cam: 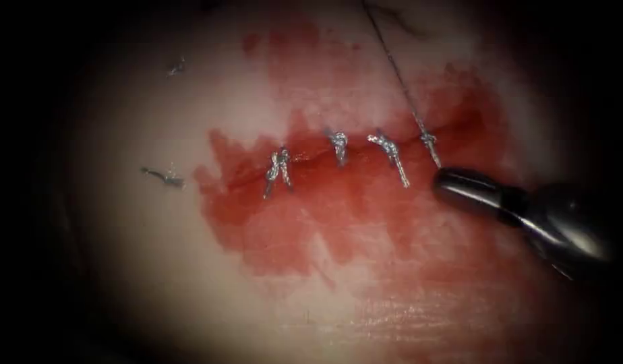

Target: Wound Closure

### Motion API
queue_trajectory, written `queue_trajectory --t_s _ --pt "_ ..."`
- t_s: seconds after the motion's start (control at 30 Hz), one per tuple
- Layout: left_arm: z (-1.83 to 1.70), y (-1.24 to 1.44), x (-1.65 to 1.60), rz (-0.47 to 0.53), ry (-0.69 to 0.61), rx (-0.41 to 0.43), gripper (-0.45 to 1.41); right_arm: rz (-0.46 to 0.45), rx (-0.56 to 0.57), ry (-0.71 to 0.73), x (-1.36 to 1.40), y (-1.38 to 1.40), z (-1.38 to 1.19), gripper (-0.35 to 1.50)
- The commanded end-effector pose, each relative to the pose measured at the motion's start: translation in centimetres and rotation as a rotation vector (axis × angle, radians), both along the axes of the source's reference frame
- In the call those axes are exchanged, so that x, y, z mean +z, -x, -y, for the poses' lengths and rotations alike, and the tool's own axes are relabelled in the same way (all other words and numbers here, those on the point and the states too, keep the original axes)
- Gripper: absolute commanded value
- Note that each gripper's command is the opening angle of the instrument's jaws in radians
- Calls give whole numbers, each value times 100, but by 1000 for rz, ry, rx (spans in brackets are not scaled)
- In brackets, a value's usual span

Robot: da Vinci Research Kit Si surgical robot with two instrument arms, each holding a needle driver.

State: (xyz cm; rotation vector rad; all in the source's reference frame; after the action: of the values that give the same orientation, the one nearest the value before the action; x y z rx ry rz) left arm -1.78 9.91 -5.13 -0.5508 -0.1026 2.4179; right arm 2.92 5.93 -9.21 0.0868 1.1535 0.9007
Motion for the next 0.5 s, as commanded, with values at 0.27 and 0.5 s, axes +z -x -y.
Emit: queue_trajectory --t_s 0.27,0.5 --pt "-16 7 14 -2 13 -8 -35 6 -27 -6 16 -1 7 -35" --pt "-7 14 18 34 -4 -10 -35 15 -37 -8 16 -1 8 -35"
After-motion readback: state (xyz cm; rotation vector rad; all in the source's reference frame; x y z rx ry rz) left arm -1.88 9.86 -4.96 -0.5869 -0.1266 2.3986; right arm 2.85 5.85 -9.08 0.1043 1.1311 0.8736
